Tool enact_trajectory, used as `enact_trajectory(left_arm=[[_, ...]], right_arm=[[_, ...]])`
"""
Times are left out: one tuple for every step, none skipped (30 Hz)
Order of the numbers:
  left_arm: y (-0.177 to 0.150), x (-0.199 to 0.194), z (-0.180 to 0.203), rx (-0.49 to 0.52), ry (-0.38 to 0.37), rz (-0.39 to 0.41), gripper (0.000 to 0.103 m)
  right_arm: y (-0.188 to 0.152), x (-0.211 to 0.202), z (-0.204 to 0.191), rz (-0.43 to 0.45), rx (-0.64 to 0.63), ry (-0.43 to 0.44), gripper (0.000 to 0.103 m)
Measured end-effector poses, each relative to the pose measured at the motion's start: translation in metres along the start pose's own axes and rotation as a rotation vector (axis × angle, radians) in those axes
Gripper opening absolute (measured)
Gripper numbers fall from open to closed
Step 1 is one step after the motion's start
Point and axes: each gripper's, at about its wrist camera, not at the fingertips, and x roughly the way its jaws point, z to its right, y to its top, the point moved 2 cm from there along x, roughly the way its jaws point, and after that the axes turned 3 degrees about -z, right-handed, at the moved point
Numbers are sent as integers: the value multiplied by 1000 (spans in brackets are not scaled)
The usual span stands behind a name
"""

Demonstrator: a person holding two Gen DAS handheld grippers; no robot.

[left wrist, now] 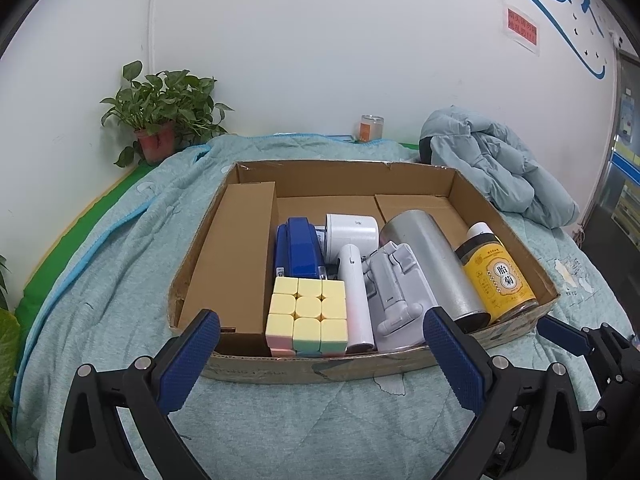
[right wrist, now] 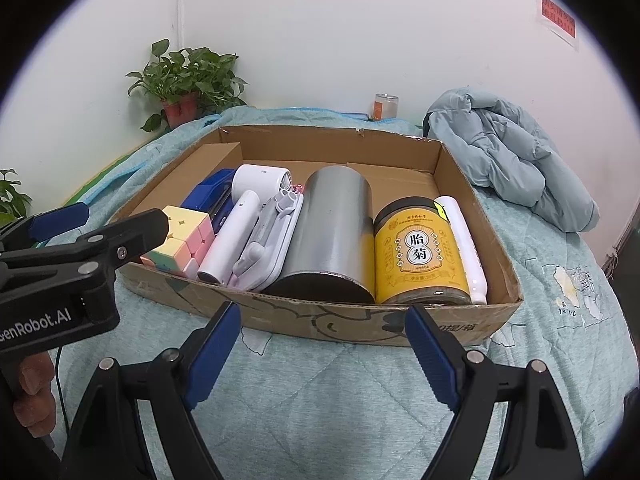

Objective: Organize rigid objects

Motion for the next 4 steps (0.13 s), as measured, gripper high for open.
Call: enact_trajectory(left_arm=[[0, 0, -1, 0, 3, 12, 102], [0, 0, -1, 2, 4, 17, 102], [1, 0, -1, 2, 1, 14, 102], [1, 1, -3, -2, -6, 12, 102]], right_arm=[[0, 0, 0, 0, 1, 0, 84], [0, 0, 0, 0, -3, 2, 84], [0, 0, 0, 1, -5, 2, 84], [0, 0, 1, 3, -7, 1, 84]])
